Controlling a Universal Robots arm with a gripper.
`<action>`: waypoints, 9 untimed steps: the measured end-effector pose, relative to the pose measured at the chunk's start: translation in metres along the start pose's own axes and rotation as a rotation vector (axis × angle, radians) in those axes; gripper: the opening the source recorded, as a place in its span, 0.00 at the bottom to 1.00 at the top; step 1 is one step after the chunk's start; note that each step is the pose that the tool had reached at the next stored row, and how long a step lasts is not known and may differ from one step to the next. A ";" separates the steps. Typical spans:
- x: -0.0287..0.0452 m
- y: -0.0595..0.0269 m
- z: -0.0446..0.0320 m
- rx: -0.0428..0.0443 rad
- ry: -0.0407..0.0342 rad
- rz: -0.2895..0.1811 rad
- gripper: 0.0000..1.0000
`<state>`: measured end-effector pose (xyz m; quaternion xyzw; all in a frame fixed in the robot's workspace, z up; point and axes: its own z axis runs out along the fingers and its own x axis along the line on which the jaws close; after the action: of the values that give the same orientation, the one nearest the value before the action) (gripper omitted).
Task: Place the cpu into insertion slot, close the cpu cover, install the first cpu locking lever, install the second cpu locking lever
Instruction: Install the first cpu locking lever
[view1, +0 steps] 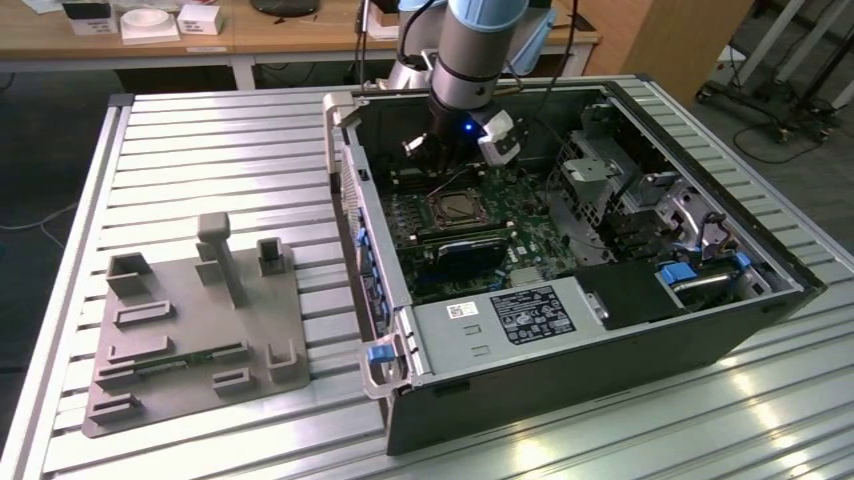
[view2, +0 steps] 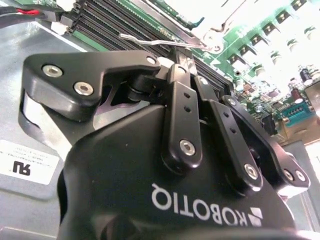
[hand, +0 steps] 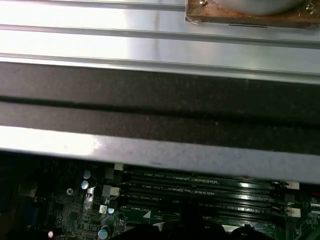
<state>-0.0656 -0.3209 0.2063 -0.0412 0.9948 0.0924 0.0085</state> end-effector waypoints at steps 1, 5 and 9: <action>0.0000 0.0000 0.0000 -0.0004 0.0000 0.000 0.11; 0.0000 0.0000 -0.0002 -0.0176 -0.0012 0.000 0.11; 0.0000 0.0003 -0.0017 -0.0206 -0.0015 0.000 0.11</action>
<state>-0.0657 -0.3209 0.2080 -0.0414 0.9938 0.1027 0.0089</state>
